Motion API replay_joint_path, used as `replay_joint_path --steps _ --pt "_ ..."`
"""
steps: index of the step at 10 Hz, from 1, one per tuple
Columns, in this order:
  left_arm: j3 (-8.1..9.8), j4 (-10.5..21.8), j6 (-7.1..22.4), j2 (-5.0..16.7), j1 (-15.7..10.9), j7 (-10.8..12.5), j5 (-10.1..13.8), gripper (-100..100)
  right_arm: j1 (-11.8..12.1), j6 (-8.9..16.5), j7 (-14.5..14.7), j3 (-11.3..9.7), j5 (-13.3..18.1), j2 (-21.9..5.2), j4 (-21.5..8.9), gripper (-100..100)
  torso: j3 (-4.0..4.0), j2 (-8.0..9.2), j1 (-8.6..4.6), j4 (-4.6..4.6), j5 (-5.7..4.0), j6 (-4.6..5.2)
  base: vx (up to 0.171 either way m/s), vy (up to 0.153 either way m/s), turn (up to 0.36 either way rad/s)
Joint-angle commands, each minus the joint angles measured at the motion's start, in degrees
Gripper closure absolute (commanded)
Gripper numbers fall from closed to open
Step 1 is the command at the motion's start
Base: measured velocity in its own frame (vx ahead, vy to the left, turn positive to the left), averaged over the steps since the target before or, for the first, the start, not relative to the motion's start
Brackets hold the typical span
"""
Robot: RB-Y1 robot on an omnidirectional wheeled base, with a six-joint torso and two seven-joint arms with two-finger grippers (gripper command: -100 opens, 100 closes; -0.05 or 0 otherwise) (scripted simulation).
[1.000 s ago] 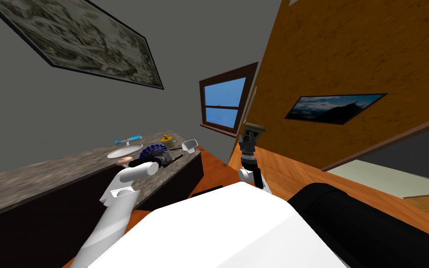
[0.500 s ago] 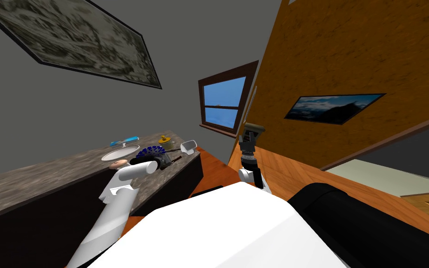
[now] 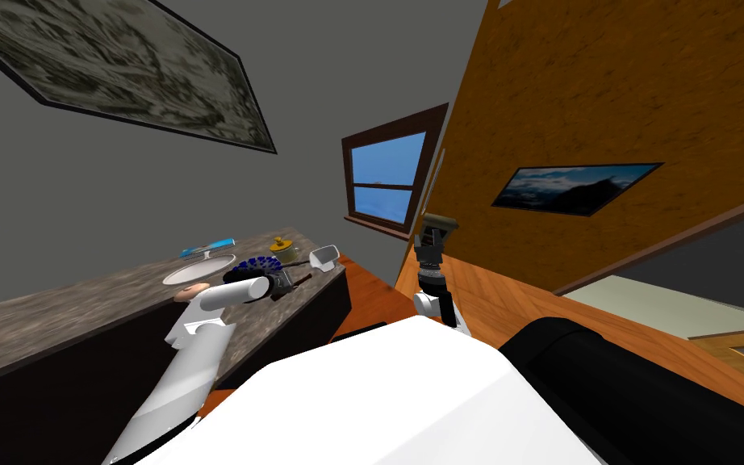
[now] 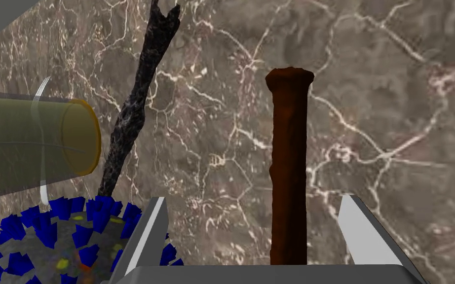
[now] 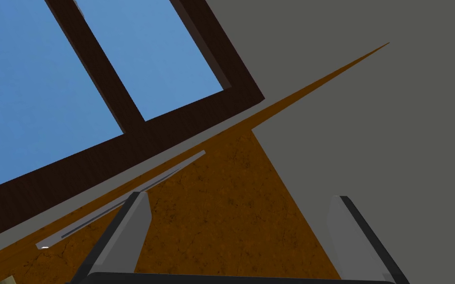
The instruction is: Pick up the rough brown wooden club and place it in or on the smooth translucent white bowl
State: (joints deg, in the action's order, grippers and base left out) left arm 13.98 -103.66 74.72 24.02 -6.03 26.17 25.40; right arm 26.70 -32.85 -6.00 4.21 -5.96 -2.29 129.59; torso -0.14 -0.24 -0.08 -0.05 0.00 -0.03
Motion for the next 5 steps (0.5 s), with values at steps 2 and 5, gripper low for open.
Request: replay_joint_path --steps 2,5 --pt "0.70 1.52 4.69 1.43 -0.66 0.68 1.11 -100 0.00 0.00 0.00 0.00 0.00 0.00 0.00 0 -0.02 -0.04 0.00 0.00 0.00 0.01 0.057 -0.019 -0.023" --pt "1.18 2.88 8.89 2.62 -1.32 1.28 1.92 -100 0.00 0.00 0.00 0.00 0.00 0.00 0.00 0 0.02 0.02 0.00 0.01 0.00 0.00 0.040 -0.019 -0.012"
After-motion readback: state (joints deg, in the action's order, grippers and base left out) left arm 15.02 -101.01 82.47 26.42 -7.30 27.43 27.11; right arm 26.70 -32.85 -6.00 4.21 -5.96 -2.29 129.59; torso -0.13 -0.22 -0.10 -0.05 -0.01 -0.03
